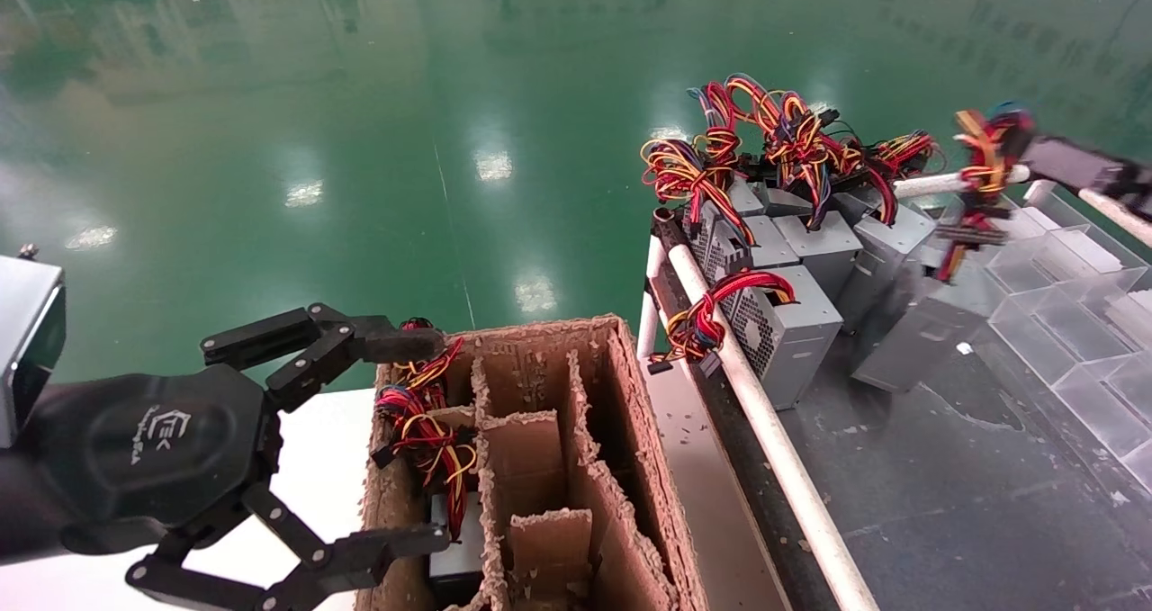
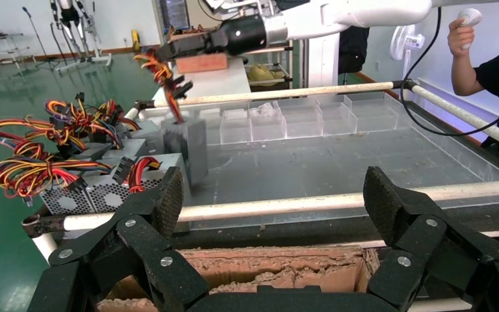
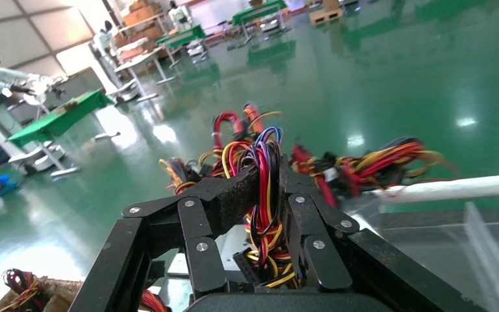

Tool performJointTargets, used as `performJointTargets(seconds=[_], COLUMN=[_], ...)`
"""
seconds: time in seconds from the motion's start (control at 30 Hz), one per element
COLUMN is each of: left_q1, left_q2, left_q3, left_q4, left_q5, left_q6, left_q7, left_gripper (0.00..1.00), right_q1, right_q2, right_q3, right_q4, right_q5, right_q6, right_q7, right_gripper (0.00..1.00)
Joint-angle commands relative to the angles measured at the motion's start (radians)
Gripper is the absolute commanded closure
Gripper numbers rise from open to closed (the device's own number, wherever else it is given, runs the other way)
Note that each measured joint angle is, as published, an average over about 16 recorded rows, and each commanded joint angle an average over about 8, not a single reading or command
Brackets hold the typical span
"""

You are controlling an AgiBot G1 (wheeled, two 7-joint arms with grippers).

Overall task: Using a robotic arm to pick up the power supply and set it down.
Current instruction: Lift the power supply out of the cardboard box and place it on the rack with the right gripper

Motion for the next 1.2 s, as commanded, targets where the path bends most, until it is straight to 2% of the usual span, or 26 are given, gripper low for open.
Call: performJointTargets(seconds=[0.03,0.37,0.93,0.97,1.2], left_q1=[0.000,0.000,0.000,0.000,0.000], left_q2=[0.000,0.000,0.000,0.000,0.000], left_q3=[0.000,0.000,0.001,0.001,0.001], left_q4=[0.000,0.000,0.000,0.000,0.000], left_q5=[0.000,0.000,-0.001,-0.001,-0.001], left_q6=[0.000,0.000,0.000,0.000,-0.001], left_q7=[0.000,0.000,0.000,0.000,0.001], left_gripper=[0.00,0.00,0.00,0.00,0.00], right_q1=[-0.010,-0.010,0.009,0.008,0.004], right_q2=[-0.023,-0.101,-0.164,-0.166,-0.173], right_q3=[-0.003,-0.009,-0.027,-0.027,-0.031], right_q4=[0.003,0.023,0.039,0.037,0.027], right_q5=[-0.004,-0.013,-0.038,-0.040,-0.044], right_q6=[0.018,0.075,0.067,0.069,0.082], right_q7=[-0.004,0.000,0.011,0.011,0.014], right_gripper=[1.00,1.00,1.00,0.97,0.10])
